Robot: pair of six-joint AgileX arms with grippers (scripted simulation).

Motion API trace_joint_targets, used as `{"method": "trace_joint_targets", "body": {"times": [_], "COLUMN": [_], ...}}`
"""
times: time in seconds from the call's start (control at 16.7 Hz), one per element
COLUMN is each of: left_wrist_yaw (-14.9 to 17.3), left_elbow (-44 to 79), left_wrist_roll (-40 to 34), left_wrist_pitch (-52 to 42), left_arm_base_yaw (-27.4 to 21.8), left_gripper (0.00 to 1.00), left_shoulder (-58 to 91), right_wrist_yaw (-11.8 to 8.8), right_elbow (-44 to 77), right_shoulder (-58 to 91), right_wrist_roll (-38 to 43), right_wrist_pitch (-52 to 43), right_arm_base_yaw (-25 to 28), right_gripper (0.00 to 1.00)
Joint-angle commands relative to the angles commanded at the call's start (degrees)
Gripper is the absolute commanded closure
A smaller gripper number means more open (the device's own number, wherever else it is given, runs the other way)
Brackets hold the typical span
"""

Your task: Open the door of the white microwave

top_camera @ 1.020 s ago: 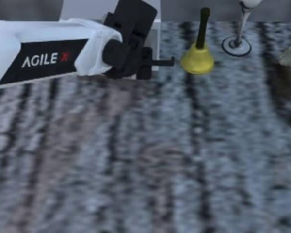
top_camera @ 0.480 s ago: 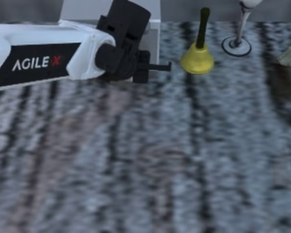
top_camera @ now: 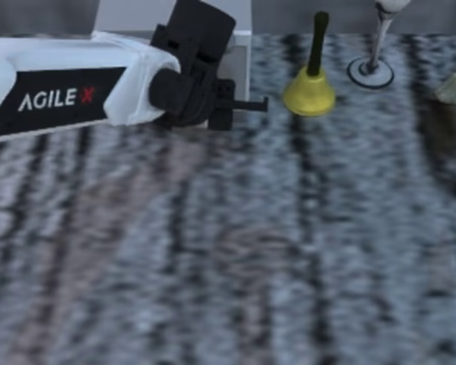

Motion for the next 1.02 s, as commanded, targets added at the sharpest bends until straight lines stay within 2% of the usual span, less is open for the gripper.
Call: {"method": "trace_joint_targets", "body": {"times": [1.02], "left_wrist_yaw": [0.78], "left_elbow": [-0.52], "left_wrist_roll": [0.35], "left_wrist_pitch": [0.2], "left_arm_base_yaw": [-0.21], "left_gripper": [1.0], "left_shoulder": [-0.23], "right_wrist_yaw": [0.0], "right_elbow": [0.0], "right_shoulder": [0.0], "right_wrist_roll": [0.0], "right_wrist_pitch": [0.0], "right_arm_base_yaw": [0.0], "right_gripper": [0.0]}}
